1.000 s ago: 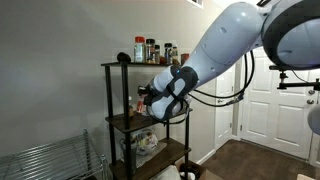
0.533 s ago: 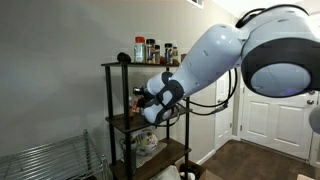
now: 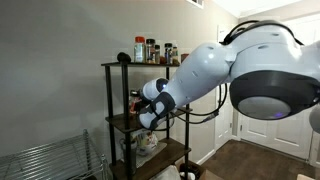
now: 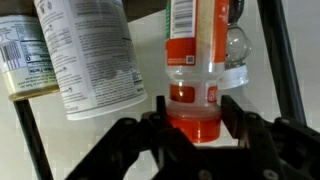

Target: Move the spice bottle on the far left and place it on the second shelf from the top

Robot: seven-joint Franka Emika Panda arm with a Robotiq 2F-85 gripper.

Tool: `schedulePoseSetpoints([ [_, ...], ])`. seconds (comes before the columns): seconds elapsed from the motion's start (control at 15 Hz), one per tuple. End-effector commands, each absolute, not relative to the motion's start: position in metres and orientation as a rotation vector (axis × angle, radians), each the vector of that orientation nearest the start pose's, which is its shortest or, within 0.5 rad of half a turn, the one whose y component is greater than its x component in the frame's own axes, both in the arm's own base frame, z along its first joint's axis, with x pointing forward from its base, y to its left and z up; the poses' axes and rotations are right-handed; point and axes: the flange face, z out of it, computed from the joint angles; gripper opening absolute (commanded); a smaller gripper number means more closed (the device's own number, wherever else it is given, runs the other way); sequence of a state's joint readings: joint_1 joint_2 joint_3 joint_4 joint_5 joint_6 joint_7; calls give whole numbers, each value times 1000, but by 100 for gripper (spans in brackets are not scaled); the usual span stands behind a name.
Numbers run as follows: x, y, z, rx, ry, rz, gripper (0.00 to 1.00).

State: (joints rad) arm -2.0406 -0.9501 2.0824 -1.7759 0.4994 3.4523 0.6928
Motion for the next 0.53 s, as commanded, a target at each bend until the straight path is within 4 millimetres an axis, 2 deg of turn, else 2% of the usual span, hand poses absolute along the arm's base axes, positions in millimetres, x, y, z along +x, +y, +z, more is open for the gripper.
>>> schedulePoseSetpoints([
  [0.0, 684, 168, 377, -2340, 612, -1935, 31],
  [0.47, 685, 159, 373, -2343, 613, -2009, 31],
])
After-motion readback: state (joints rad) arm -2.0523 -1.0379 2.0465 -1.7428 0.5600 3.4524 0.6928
